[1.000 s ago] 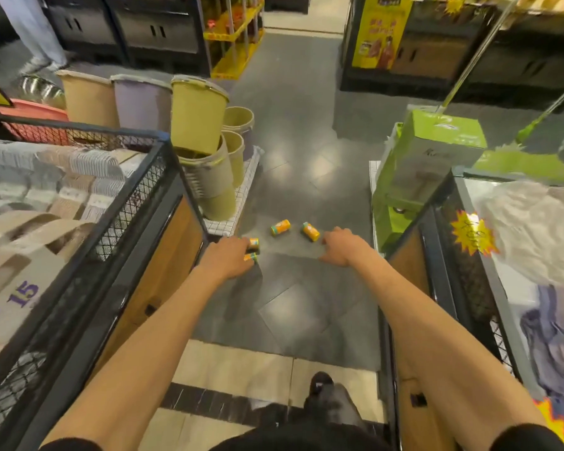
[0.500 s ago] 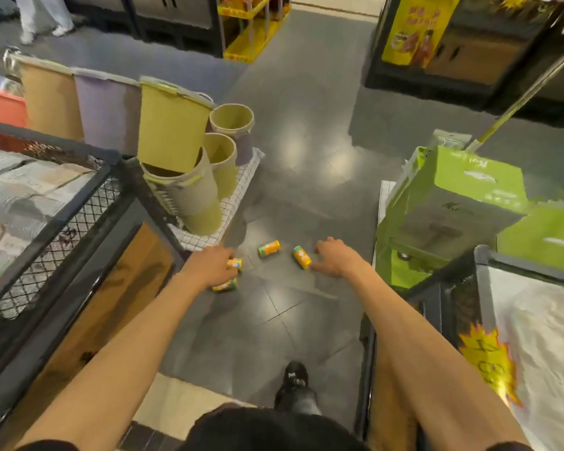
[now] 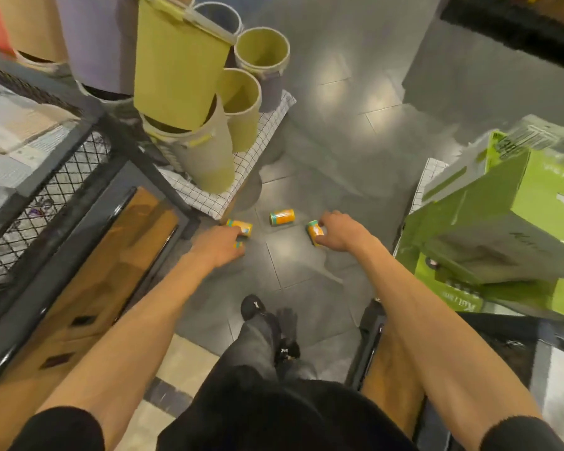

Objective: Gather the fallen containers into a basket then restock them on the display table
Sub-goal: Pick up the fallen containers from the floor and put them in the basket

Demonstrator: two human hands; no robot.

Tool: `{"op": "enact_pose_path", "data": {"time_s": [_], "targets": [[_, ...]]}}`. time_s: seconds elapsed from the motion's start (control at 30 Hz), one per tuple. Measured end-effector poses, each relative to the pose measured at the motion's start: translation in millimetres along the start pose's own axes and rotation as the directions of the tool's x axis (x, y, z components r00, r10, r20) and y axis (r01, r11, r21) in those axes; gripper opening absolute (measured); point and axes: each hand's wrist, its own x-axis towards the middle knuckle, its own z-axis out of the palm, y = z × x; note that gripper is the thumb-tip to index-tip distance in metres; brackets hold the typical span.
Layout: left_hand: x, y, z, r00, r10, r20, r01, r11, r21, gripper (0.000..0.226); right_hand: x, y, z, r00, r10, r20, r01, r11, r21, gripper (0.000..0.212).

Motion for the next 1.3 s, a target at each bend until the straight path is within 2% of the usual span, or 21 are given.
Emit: {"op": "enact_pose_path", "data": {"time_s": [0.2, 0.5, 0.73, 0.9, 1.13, 1.3], "targets": [[48, -29, 7, 0.998, -0.050, 0.048, 0.055, 0.993, -0.101, 0.034, 70, -18, 2, 0.997, -0.026, 0.079, 0.028, 0.999, -0.032, 0.047], [144, -87, 42, 0.974, -0.171, 0.150, 0.207, 0.939, -0.274, 0.036, 208, -63, 26, 0.968, -0.134, 0.212, 0.163, 0.979, -0.125, 0.046], [234, -130, 149, 0.961, -0.225, 0.163, 0.271, 0.888, -0.371, 0.038, 334, -60, 115, 0.949, -0.162, 0.271, 0.205, 0.969, -0.137, 0.047], [304, -160, 239, 0.967, -0.226, 0.117, 0.254, 0.893, -0.372, 0.041, 427, -54, 201, 0.946, -0.178, 0.271, 0.217, 0.969, -0.121, 0.047], [402, -209, 344, 0.958, -0.268, 0.100, 0.284, 0.930, -0.232, 0.043, 566, -64, 309, 0.938, -0.260, 0.229, 0.293, 0.948, -0.123, 0.051], [460, -252, 414, 0.972, -0.230, 0.048, 0.235, 0.959, -0.157, 0.059, 652, -84, 368, 0.928, -0.331, 0.173, 0.351, 0.932, -0.096, 0.057]]}}
